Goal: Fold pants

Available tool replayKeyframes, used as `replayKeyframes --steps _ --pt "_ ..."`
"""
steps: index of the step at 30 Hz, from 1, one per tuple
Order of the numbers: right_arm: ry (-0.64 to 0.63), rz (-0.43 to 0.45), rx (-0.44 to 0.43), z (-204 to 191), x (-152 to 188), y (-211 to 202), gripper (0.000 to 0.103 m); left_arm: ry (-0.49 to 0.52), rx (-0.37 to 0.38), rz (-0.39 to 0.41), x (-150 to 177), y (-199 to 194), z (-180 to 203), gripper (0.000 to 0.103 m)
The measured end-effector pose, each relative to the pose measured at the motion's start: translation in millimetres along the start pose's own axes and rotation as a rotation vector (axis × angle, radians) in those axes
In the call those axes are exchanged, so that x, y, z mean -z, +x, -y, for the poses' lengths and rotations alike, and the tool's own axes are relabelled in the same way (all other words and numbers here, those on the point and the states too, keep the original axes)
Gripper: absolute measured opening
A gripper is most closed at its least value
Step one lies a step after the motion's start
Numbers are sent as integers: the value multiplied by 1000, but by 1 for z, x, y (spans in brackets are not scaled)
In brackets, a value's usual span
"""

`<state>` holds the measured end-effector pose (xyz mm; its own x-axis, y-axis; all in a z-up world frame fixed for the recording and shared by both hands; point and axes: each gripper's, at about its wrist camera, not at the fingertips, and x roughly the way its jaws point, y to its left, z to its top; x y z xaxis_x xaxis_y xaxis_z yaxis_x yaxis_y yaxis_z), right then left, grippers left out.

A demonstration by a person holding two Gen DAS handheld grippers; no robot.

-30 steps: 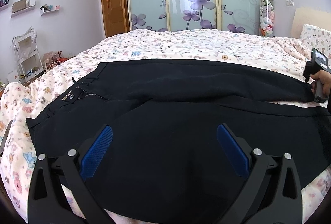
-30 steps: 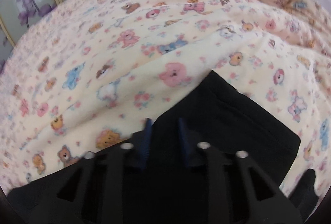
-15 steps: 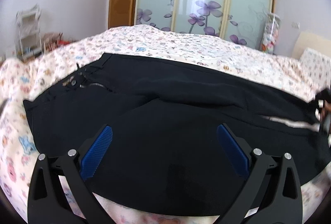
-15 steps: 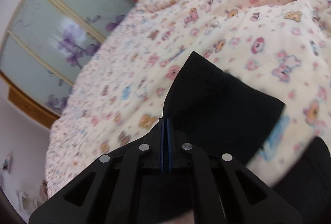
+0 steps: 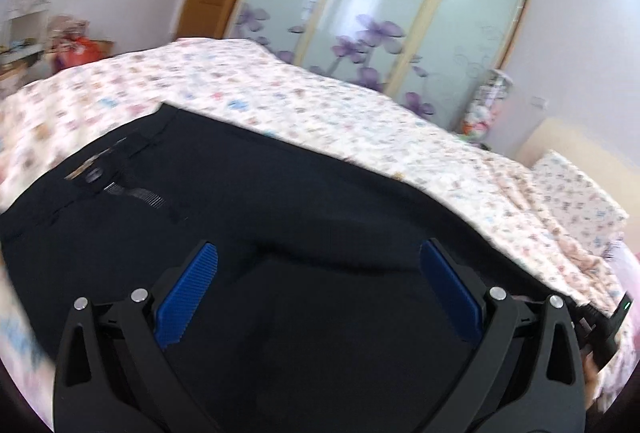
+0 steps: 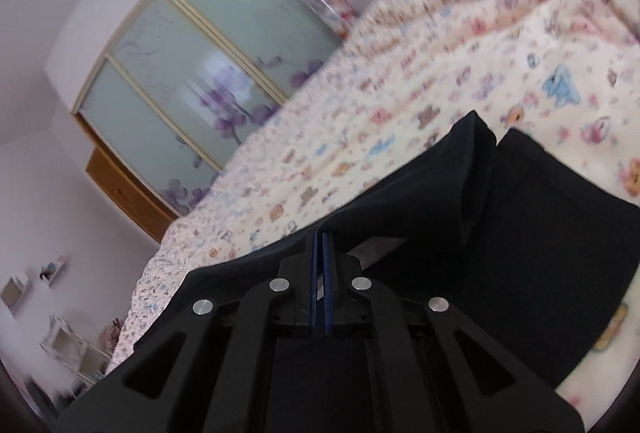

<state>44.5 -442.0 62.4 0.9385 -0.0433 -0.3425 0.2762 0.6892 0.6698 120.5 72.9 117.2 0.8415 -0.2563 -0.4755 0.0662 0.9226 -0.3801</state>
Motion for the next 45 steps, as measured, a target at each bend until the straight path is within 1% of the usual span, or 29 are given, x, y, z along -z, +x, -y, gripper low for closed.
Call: replayKeyframes --steps 4,5,8,9,11,12,14,15,17,18,19,20,21,22,23,24,25,26,27,28,29,30,32,34,36,41,44,45 --pt "-38 79 -50 6 8 -7 2 32 25 -43 -42 46 6 101" --pt "-34 100 -80 11 9 -8 2 39 17 -46 -49 56 8 101" --pt "-19 126 -121 20 6 -9 2 39 -6 -81 -85 109 13 101" --pt "-30 137 -127 21 5 -11 2 37 -13 -103 -92 124 14 101" --pt "-64 151 -125 21 3 -13 2 36 -40 -175 -105 159 17 101" --pt "-65 149 -135 23 3 -14 2 32 -57 -238 -110 183 19 101" --pt "-58 134 -145 25 3 -11 2 -6 -53 -318 -113 221 17 100" --pt "-51 124 -152 28 3 -10 2 -32 -45 -340 -111 231 14 99" --pt "-40 106 -155 31 3 -7 2 -122 -11 -383 -106 258 5 92" --pt "-32 97 -155 33 3 -5 2 -146 -13 -400 -101 266 6 85" --pt "-21 84 -152 36 3 -2 2 -172 -18 -424 -96 278 3 73" --pt "-14 78 -150 38 6 -4 2 -204 -17 -449 -90 289 0 69" --pt "-10 74 -149 39 6 -3 2 -242 -2 -454 -85 295 -3 64" --pt "-11 74 -149 38 7 -4 2 -274 16 -441 -83 298 -7 62" --pt "-19 71 -144 36 9 -4 2 -311 35 -414 -82 301 -10 62" --pt "-25 65 -141 35 10 -2 2 -351 40 -367 -83 303 -13 63" --pt "-28 61 -141 34 12 -3 2 -370 28 -338 -83 305 -14 63" --pt "-32 57 -136 34 13 -3 2 -384 7 -325 -83 307 -16 62" --pt "-32 53 -134 34 14 -2 2 -399 -9 -314 -84 311 -19 56" --pt "-31 54 -133 34 15 -2 2 -403 -21 -306 -85 314 -21 25" --pt "-32 55 -129 33 15 -2 2 -398 -40 -304 -86 315 -22 11" --pt "-34 58 -128 32 15 -3 2 -378 -74 -307 -86 314 -22 5" --pt "-32 63 -129 33 15 -4 2 -359 -65 -281 -87 305 -21 2" --pt "-20 75 -132 35 15 -6 2 -343 -62 -234 -89 286 -18 1" --pt "-1 92 -140 38 13 -9 2 -350 -48 -185 -89 263 -16 1" --pt "49 155 -172 47 7 -20 2 -409 -11 -101 -78 189 -20 1" --pt "90 189 -184 55 4 -26 2 -437 14 -36 -61 126 -25 1" --pt "101 201 -191 57 3 -28 2 -442 19 -18 -56 111 -25 1"
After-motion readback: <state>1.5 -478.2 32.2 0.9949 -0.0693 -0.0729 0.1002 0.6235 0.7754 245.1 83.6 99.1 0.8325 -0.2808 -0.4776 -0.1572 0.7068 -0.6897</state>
